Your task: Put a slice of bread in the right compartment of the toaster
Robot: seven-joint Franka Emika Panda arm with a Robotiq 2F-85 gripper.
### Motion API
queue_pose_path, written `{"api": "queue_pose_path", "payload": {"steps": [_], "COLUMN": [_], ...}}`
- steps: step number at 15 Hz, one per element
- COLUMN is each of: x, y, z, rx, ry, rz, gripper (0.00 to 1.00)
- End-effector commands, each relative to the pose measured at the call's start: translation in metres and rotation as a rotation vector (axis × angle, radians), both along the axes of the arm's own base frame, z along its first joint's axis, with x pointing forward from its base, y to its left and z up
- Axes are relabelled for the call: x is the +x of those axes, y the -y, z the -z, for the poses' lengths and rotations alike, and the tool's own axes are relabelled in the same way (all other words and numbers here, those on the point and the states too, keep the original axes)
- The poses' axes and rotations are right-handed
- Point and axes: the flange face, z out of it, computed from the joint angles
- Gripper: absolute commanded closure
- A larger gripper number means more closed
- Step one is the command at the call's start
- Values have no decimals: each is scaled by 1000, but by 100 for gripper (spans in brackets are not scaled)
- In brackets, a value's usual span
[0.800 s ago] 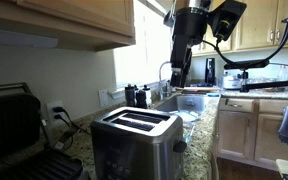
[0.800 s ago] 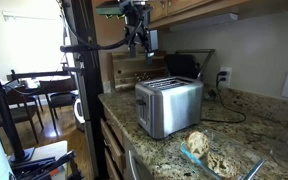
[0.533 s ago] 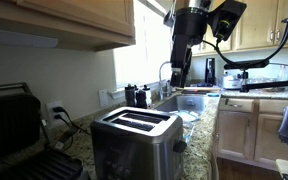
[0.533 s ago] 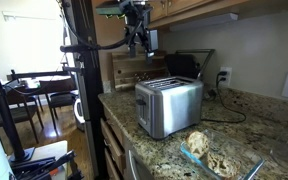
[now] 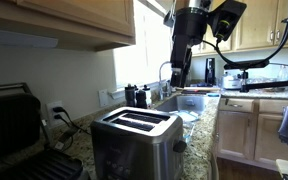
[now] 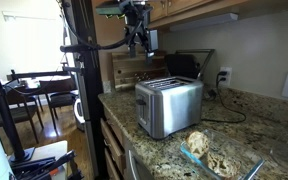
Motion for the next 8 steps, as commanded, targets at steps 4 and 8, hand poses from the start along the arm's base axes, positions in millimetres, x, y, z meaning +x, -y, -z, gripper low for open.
{"api": "queue_pose_path", "payload": {"steps": [4, 8], "x": [1, 3], "y": [1, 4], "z": [-1, -3], "rx": [0, 2], "ry": [0, 7], "rz": [1, 7], "gripper": [0, 0]}}
